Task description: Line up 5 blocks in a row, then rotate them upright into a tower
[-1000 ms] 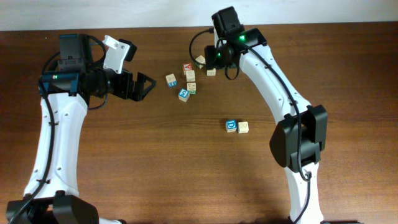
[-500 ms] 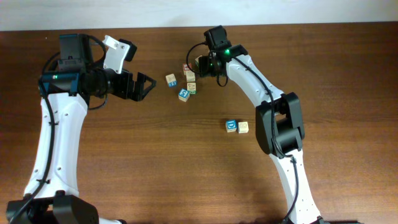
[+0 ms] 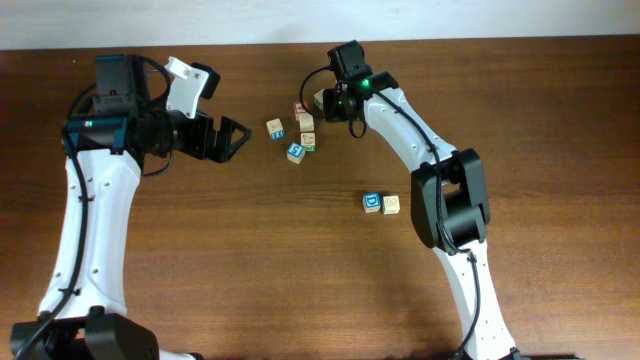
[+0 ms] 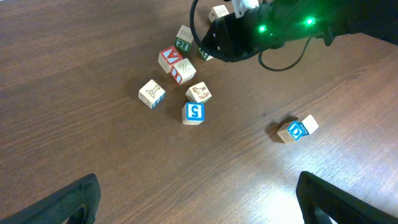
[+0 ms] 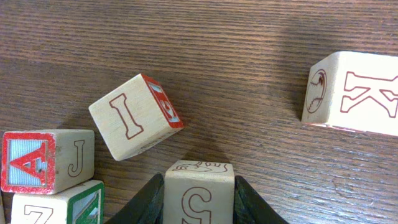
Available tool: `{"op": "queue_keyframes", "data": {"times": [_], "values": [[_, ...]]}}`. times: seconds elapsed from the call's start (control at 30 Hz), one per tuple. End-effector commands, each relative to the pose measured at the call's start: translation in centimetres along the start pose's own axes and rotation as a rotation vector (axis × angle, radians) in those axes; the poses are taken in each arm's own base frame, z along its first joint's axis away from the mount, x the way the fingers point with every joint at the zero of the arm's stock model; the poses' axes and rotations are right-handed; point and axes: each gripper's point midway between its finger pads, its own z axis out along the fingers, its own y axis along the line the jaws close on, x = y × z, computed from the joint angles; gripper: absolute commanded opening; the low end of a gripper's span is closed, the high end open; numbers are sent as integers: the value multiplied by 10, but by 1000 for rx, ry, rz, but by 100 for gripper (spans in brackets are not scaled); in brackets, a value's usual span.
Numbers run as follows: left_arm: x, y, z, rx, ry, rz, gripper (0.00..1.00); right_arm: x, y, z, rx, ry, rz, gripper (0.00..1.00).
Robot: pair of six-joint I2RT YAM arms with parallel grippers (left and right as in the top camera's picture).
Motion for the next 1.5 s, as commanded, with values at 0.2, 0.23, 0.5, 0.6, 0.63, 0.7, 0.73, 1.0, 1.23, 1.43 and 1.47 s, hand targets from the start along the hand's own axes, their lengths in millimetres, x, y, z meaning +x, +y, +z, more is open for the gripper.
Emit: {"op": "queue_keyframes", "data": {"times": [0.2, 0.23, 0.5, 0.6, 0.63, 0.7, 0.73, 1.0, 1.23, 1.43, 1.47], "values": [[-7, 0, -3, 9, -21, 14, 99, -6, 1, -26, 3, 2, 5, 30], [-7, 0, -3, 8, -21, 13, 99, -6, 5, -35, -14, 14, 5, 30], [-7, 0, -3, 9, -20, 13, 99, 52, 25, -108, -148, 304, 32, 36], [-7, 0, -3, 9, -21, 13, 99, 87, 15, -114, -99, 449, 48, 36], [-7, 0, -3, 9, -20, 13, 99, 92, 14, -114, -91, 472, 49, 36], [-7, 0, -3, 9, -21, 13, 99, 85, 8, -107, -65, 432, 2, 37], [-7, 0, -3, 9, -20, 13, 99, 76, 3, -104, -39, 391, -28, 41], [-7, 0, -3, 9, -20, 13, 99, 23, 0, -71, -21, 150, -339, 64], [-7, 0, -3, 9, -20, 13, 99, 33, -1, -44, -35, 175, -419, 67], [-7, 0, -3, 8, -21, 14, 99, 36, 0, -26, -48, 173, -417, 65], [-7, 0, -3, 9, -20, 13, 99, 38, 0, -21, -47, 177, -414, 63]]}}
